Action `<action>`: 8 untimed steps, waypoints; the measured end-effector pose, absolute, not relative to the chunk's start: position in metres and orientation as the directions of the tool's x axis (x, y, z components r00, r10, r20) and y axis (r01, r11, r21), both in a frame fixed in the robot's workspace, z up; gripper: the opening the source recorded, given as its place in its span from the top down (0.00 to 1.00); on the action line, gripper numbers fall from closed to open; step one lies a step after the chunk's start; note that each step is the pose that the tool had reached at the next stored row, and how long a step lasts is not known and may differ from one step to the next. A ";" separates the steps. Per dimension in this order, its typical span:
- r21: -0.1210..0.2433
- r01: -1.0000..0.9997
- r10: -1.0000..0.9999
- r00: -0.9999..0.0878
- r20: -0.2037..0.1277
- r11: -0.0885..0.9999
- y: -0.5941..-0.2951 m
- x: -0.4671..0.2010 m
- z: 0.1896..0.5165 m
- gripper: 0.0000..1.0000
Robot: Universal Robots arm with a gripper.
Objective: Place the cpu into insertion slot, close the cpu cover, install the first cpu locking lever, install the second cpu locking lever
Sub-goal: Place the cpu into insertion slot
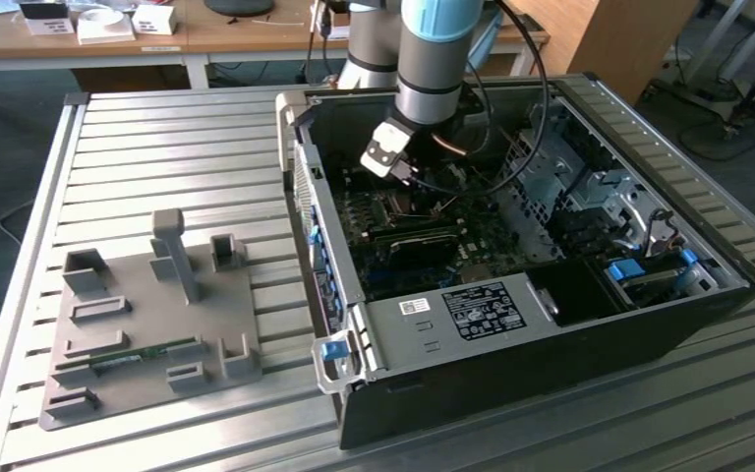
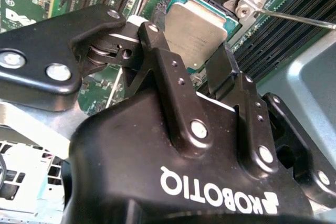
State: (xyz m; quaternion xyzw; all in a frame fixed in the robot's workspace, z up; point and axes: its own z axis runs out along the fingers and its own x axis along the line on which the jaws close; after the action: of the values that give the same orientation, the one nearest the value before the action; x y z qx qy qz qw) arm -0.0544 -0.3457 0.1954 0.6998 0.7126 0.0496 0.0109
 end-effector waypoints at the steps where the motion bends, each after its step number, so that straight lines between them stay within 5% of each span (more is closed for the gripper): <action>1: 0.086 0.996 0.998 -0.020 0.054 0.016 -0.346 -0.054 0.195 0.46; 8: 0.085 0.996 0.998 -0.019 0.054 0.015 -0.345 -0.054 0.194 0.46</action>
State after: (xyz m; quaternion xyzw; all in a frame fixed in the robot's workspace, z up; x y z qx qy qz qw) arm -0.0545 -0.3453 0.1935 0.7001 0.7122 0.0494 0.0108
